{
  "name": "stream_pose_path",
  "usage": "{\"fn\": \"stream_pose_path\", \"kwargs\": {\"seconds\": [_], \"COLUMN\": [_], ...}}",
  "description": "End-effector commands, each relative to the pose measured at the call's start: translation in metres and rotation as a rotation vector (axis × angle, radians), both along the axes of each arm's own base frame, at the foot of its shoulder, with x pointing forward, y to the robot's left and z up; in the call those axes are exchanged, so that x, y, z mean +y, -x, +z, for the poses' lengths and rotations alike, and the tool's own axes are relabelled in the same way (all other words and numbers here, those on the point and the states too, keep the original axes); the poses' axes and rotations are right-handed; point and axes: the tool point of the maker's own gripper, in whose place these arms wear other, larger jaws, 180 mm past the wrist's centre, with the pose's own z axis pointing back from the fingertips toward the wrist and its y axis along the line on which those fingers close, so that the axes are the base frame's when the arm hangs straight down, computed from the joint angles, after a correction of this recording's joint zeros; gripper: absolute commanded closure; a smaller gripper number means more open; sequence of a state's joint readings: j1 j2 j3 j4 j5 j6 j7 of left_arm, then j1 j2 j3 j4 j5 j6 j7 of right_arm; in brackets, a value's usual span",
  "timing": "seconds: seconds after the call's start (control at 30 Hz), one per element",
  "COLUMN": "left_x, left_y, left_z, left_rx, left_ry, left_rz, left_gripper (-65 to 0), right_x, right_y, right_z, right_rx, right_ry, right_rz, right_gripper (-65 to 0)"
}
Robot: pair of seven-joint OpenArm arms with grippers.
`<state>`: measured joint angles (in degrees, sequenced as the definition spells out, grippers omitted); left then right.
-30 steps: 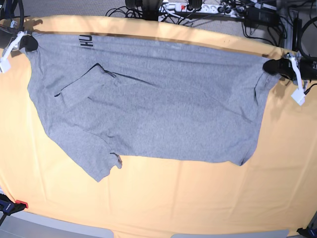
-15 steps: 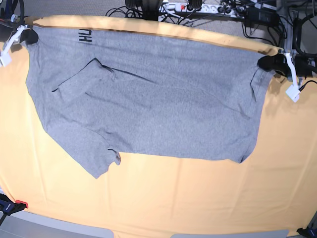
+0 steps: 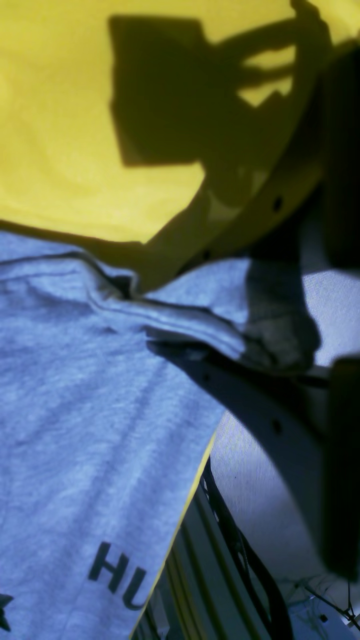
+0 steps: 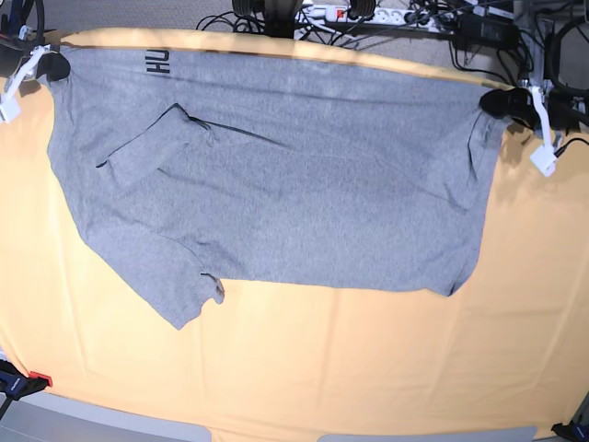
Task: Layout the t-shirt on the table in an organized manner, then fold the t-shirt properly
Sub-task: 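Lower the stretched shirt flat and open both grippers, then move both grippers across the shirt to its opposite edge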
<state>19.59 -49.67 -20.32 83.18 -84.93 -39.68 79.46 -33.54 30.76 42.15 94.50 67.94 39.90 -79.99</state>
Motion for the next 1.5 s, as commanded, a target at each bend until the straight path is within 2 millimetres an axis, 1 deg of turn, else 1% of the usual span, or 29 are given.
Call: {"fn": "stream_pose_path", "kwargs": {"seconds": [0.0, 0.1, 0.4, 0.43, 0.53, 0.57, 0.6, 0.63, 0.67, 0.73, 0.83, 0.97, 1.0, 1.07, 1.13, 1.2, 1.3, 1.37, 1.47], "left_x": [0.009, 0.009, 0.009, 0.009, 0.009, 0.010, 0.010, 0.011, 0.012, 0.014, 0.023, 0.039, 0.043, 0.053, 0.062, 0.064, 0.055, 0.048, 0.046], "left_y": [-0.002, 0.000, 0.000, -0.001, -0.006, -0.010, -0.015, -0.021, -0.026, -0.038, -0.057, -0.090, -0.098, -0.121, -0.141, -0.154, -0.172, -0.185, -0.206], "left_z": [0.007, 0.006, 0.006, 0.006, 0.009, 0.011, 0.014, 0.017, 0.020, 0.029, 0.047, 0.087, 0.097, 0.117, 0.128, 0.127, 0.117, 0.107, 0.088], "left_rx": [-0.009, -0.002, -0.002, -0.004, -0.021, -0.031, -0.039, -0.049, -0.060, -0.101, -0.181, -0.364, -0.406, -0.530, -0.611, -0.647, -0.668, -0.657, -0.620], "left_ry": [-0.034, -0.034, -0.034, -0.035, -0.035, -0.038, -0.038, -0.038, -0.039, -0.041, -0.049, -0.051, -0.045, -0.054, -0.050, -0.034, 0.025, 0.053, 0.071], "left_rz": [-0.018, -0.018, -0.017, -0.017, -0.017, -0.017, -0.007, 0.006, 0.018, 0.029, 0.060, 0.114, 0.136, 0.220, 0.322, 0.395, 0.451, 0.475, 0.528], "left_gripper": [0.0, 0.0, 0.0, -1.4, -22.1, -28.6, -33.7, -36.9, -38.1, -38.1, -38.2, -38.1, -38.1, -38.2, -38.2, -38.2, -38.2, -38.2, -38.2], "right_x": [-0.010, -0.010, -0.008, -0.007, -0.003, -0.002, -0.001, 0.000, 0.000, 0.001, -0.003, -0.010, -0.012, -0.016, -0.017, -0.017, -0.017, -0.017, -0.017], "right_y": [0.000, 0.004, 0.003, 0.002, -0.002, -0.004, -0.008, -0.011, -0.015, -0.024, -0.038, -0.054, -0.055, -0.055, -0.055, -0.055, -0.055, -0.055, -0.055], "right_z": [0.006, 0.005, 0.006, 0.007, 0.010, 0.012, 0.016, 0.020, 0.026, 0.040, 0.070, 0.113, 0.120, 0.128, 0.129, 0.129, 0.129, 0.129, 0.129], "right_rx": [0.003, 0.014, 0.008, 0.004, -0.019, -0.028, -0.041, -0.056, -0.074, -0.126, -0.234, -0.390, -0.411, -0.437, -0.439, -0.439, -0.440, -0.439, -0.439], "right_ry": [0.041, 0.041, 0.034, 0.028, -0.002, -0.010, -0.015, -0.021, -0.017, -0.008, 0.029, 0.060, 0.073, 0.086, 0.090, 0.088, 0.087, 0.087, 0.088], "right_rz": [0.017, 0.017, 0.017, 0.017, 0.016, 0.019, 0.028, 0.036, 0.045, 0.060, 0.063, 0.046, 0.043, 0.033, 0.029, 0.027, 0.027, 0.027, 0.027], "right_gripper": [0.0, 0.0, 0.0, -4.6, -24.1, -28.2, -30.2, -30.4, -30.4, -30.4, -30.4, -30.4, -30.4, -30.4, -30.4, -30.4, -30.4, -30.4, -30.4]}}
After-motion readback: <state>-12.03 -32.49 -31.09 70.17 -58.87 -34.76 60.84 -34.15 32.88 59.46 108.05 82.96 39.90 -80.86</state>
